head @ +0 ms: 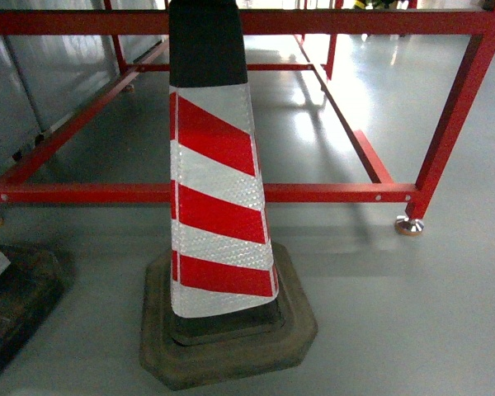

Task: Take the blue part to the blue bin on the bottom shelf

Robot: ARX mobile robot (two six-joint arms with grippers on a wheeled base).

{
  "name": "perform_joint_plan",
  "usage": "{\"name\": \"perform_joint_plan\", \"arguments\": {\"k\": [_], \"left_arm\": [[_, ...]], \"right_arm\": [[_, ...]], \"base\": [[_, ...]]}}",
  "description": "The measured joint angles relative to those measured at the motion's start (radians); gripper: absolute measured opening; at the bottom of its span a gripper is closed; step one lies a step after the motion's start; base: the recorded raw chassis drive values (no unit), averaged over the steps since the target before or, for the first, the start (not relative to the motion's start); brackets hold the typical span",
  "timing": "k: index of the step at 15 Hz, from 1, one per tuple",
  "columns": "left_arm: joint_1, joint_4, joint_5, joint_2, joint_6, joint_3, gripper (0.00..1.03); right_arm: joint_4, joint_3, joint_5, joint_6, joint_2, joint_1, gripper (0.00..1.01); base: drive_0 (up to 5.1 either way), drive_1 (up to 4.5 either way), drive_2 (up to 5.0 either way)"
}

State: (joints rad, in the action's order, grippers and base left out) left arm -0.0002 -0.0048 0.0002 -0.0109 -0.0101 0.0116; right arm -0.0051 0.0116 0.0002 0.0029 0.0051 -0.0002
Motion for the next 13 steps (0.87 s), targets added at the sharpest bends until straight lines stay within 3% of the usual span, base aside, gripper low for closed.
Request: {"name": "perform_joint_plan", "arguments": {"k": [13], "left_arm": [[0.0, 0.0, 0.0, 0.0, 0.0, 0.0, 0.98]], "right_arm": [[0.0, 0.0, 0.0, 0.0, 0.0, 0.0, 0.98]], "base": [[0.0, 0.0, 0.0]]}}
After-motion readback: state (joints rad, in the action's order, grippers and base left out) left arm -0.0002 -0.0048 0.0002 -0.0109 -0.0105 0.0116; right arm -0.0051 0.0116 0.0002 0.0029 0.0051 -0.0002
